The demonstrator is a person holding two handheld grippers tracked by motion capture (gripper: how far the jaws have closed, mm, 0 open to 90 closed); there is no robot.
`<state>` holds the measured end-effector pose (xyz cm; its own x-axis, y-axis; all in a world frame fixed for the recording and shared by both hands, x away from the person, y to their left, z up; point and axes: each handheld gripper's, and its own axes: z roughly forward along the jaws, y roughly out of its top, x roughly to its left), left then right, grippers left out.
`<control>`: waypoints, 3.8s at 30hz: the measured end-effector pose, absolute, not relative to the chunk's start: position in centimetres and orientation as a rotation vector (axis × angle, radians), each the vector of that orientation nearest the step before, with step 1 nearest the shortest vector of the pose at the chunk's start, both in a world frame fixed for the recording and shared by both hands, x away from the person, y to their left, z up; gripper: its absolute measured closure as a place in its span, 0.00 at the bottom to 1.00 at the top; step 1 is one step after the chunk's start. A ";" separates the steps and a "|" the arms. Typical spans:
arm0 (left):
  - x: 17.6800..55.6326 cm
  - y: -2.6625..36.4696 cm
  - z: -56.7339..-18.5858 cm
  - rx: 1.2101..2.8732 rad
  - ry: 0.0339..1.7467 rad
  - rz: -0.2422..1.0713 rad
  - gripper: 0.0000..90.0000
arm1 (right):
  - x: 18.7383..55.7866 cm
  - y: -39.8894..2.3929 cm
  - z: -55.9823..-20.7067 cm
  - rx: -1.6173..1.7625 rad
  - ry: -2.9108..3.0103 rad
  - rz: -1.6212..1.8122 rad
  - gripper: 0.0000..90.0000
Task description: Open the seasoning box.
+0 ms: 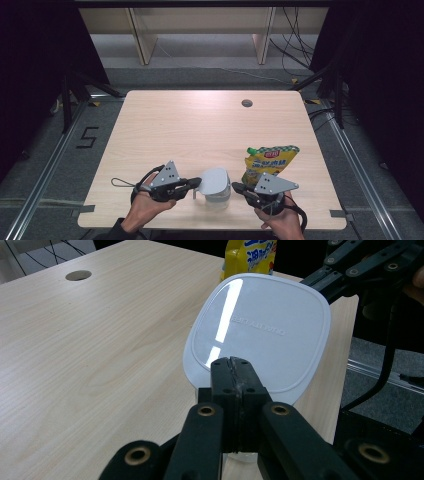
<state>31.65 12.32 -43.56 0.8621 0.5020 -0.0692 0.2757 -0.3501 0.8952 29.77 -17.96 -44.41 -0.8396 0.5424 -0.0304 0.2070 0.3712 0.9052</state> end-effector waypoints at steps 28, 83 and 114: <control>28.4 15.7 -47.2 2.037 0.592 0.267 0.35 | 30.0 -15.7 -42.8 0.560 2.314 1.466 0.99; 28.4 16.0 -48.9 2.025 0.715 0.293 0.23 | 29.2 -21.7 -43.2 0.715 2.203 1.499 0.61; 28.5 16.0 -48.9 2.045 0.716 0.303 0.23 | 30.3 -30.7 -46.8 0.980 2.129 1.444 0.26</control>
<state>28.47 15.99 -48.86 0.8006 0.5959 -0.0626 0.3702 -0.4098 0.8337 30.30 -30.73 -46.77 -0.6817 0.7286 0.0664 0.3312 0.2264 0.9160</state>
